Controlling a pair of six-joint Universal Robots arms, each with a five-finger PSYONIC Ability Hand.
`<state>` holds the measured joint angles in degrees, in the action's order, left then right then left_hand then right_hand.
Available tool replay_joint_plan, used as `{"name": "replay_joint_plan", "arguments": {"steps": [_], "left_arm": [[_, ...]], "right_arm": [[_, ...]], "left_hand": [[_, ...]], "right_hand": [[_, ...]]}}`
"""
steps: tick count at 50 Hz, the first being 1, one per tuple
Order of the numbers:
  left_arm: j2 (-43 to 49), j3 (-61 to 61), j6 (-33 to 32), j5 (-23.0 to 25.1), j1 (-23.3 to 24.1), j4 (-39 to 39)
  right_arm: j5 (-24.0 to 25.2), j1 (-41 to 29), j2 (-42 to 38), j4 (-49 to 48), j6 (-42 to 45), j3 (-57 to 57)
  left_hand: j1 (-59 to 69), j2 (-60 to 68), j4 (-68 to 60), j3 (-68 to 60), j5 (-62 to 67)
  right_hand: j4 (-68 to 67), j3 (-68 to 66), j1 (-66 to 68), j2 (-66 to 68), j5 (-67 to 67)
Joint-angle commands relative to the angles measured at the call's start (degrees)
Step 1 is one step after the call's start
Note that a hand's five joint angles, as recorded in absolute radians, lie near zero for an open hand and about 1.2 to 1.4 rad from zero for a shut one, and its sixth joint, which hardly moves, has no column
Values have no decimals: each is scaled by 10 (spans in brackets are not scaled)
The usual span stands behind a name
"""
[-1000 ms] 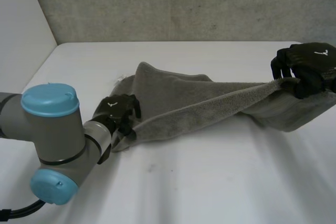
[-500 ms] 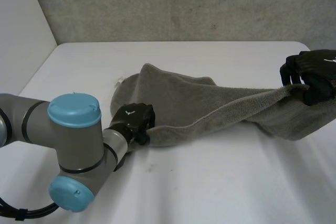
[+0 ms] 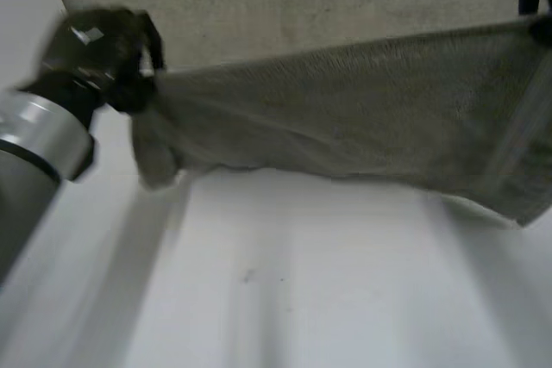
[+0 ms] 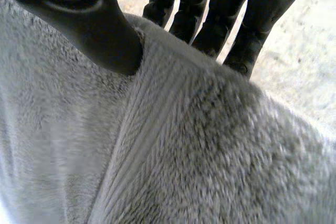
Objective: Fold the towel.
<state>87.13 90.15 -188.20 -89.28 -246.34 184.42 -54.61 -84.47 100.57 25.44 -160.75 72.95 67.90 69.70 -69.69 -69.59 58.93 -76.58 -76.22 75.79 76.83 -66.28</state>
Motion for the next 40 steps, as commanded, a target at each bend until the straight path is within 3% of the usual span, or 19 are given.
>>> {"name": "replay_joint_plan", "arguments": {"steps": [1,7,9,12,14,20,23,26,28,33,40], "left_arm": [[-21,-4,-77,2,-20,-26],[77,1,-81,2,-20,-32],[149,-8,-85,1,-21,-35],[187,-21,-91,1,-21,-35],[257,-68,-113,0,-22,-38],[330,-223,-151,1,-21,-35],[336,-275,-149,1,-20,-32],[337,-384,-144,-1,-18,-19],[335,-480,-141,-2,-11,32],[317,-537,-130,-10,-11,130],[296,-495,-91,-8,-21,142]], "right_arm": [[0,-9,-50,88,66,-44],[-18,-56,-148,130,148,-39],[-65,-113,-223,141,196,-47],[-101,-134,-258,137,212,-52],[-169,-171,-323,127,228,-81],[-211,-194,-423,45,217,-209],[-216,-197,-436,21,206,-257],[-250,-213,-444,-83,121,-400],[-263,-213,-437,-131,87,-432],[-278,-209,-387,-244,24,-440],[-260,-214,-369,-191,41,-394]], "left_hand": [[121,103,-103,-104,111],[121,103,-103,-104,111],[121,103,-103,-104,111],[121,103,-103,-104,111],[121,103,-103,-104,111],[121,103,-103,-104,111],[121,103,-103,-104,111],[121,103,-103,-104,111],[121,103,-103,-104,111],[121,103,-103,-104,111],[121,103,-103,-104,111]], "right_hand": [[-34,-38,42,32,-37],[-34,-38,42,32,-37],[-34,-38,42,32,-37],[-34,-38,42,32,-37],[-34,-38,42,32,-37],[-34,-38,42,32,-37],[-34,-38,42,32,-37],[-34,-38,42,32,-37],[-34,-38,42,32,-37],[-34,-38,42,32,-37],[-34,-38,42,32,-37]]}}
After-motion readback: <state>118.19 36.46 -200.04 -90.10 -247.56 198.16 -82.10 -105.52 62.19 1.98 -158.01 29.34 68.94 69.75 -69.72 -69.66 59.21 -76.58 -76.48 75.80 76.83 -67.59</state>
